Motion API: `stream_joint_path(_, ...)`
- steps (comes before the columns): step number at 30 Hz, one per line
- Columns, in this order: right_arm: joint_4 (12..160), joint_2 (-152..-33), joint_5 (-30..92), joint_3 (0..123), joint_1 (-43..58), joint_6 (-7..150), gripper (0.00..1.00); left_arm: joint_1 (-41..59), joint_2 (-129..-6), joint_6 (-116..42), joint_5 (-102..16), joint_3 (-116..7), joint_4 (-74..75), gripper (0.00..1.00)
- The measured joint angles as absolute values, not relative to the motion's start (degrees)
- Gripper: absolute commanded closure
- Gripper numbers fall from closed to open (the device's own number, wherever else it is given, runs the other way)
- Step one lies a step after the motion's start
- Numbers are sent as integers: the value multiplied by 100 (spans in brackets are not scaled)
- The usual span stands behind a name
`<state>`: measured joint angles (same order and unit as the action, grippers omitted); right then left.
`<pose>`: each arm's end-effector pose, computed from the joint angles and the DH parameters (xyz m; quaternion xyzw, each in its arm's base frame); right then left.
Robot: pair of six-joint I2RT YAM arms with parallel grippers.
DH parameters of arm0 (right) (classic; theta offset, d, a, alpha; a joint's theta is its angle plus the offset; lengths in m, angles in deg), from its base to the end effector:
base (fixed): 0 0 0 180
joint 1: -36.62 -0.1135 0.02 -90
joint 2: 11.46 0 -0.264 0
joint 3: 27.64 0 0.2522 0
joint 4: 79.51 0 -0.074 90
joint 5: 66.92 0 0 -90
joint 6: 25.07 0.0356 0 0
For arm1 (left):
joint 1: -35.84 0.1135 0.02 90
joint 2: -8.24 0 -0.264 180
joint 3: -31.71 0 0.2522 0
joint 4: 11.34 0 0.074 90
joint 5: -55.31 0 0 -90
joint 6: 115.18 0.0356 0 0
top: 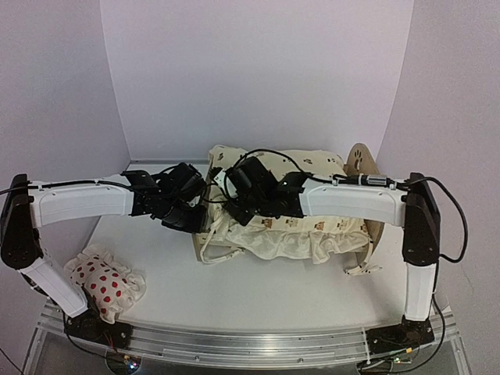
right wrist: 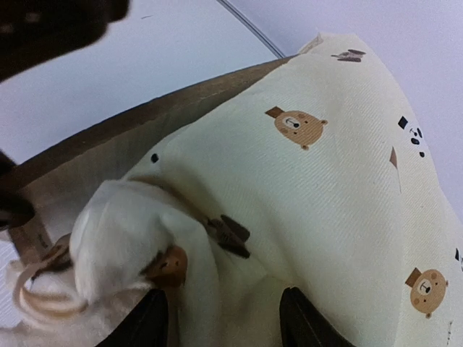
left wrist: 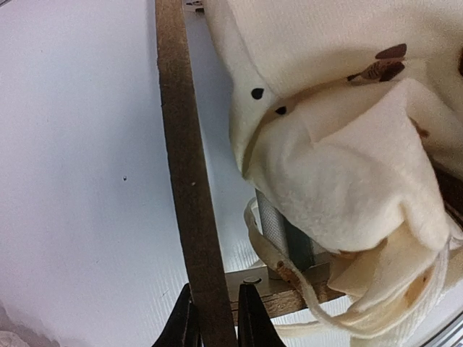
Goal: Set up the pet bed
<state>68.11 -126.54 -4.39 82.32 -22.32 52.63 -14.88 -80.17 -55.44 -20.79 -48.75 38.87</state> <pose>0.2549 0.3915 0.2658 -0.4220 0.7694 -0.0255 0.4788 0.2090 -0.2421 0.2503 0.1369 0.9453 -0.0883 0.2826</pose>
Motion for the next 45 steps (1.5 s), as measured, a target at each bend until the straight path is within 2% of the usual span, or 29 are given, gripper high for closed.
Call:
stream_joint_path(6, 6764, -11732, 460, 7462, -2258, 5670, 43, -1479, -8183, -5552, -1987, -5063, 3968, 100)
stream_joint_path(12, 7125, -10726, 1839, 6037, -2462, 5827, 48, -1473, -8295, -5558, -1942, -5198, 4009, 100)
stream_joint_path(19, 8495, -10643, 2499, 4296, -2846, 6198, 58, -1473, -8305, -5574, -1942, -5231, 4057, 100)
stream_joint_path(27, 11070, -11590, 1552, 3336, -2840, 6600, 59, -1472, -8346, -5659, -1967, -5330, 4199, 100)
stream_joint_path(36, 13583, -13076, 29, 3124, -2840, 6598, 57, -1473, -8346, -5679, -2010, -5404, 4306, 100)
stream_joint_path(45, 14767, -13753, -1030, 3317, -2840, 6344, 55, -1473, -8346, -5677, -2037, -5448, 4385, 100)
